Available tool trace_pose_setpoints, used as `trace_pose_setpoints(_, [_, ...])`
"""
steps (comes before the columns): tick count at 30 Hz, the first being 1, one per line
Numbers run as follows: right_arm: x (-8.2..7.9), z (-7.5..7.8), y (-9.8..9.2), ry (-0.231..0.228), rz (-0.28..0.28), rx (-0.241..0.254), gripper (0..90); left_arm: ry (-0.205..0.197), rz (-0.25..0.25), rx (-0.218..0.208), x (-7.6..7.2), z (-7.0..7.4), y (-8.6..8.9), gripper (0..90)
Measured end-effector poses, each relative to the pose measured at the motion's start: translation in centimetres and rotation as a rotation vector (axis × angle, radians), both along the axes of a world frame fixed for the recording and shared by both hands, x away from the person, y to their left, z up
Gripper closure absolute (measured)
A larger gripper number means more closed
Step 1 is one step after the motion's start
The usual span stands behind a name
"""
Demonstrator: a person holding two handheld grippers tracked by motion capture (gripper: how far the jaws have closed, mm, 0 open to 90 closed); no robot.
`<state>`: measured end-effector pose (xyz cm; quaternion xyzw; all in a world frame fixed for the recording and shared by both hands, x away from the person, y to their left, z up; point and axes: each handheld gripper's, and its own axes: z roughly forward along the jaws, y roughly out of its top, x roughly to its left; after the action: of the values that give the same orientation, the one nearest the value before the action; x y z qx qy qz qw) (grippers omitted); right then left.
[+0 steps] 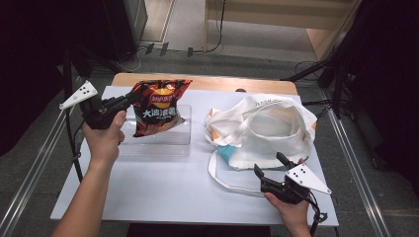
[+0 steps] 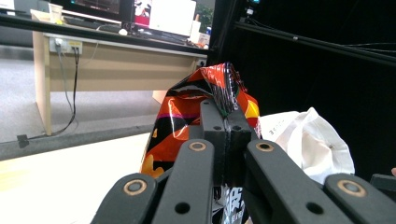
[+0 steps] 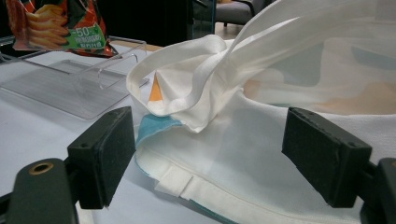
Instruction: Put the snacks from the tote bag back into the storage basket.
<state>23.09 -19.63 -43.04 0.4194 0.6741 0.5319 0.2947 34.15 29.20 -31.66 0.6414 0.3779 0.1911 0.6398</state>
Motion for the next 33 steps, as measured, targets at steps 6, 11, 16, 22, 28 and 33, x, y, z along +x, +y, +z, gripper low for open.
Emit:
trace_pose_setpoints(6, [0.0,0.0,0.0,0.000,-0.001,-0.001,17.9,0.018,-0.006,0.006,0.3,-0.6,0.1,90.0])
trace_pose_setpoints(11, [0.0,0.0,0.0,0.004,-0.005,0.002,18.0,0.038,-0.008,0.012,0.5,-1.3,0.3,90.0])
trace_pose_setpoints(16, [0.0,-0.1,0.0,0.004,-0.005,-0.002,18.0,0.072,0.004,0.042,1.1,-2.4,0.2,90.0])
trace_pose_setpoints(22, [0.0,0.0,0.0,0.004,-0.006,0.001,18.1,0.115,0.037,0.054,1.9,-3.5,0.4,89.3])
trace_pose_setpoints(28, [0.0,-0.1,0.1,0.005,-0.003,-0.004,18.3,0.109,0.145,0.157,2.9,-3.7,0.2,78.2])
trace_pose_setpoints(33, [0.0,-0.1,0.2,0.005,-0.001,-0.004,18.4,0.097,0.232,0.192,4.1,-3.5,0.4,69.4])
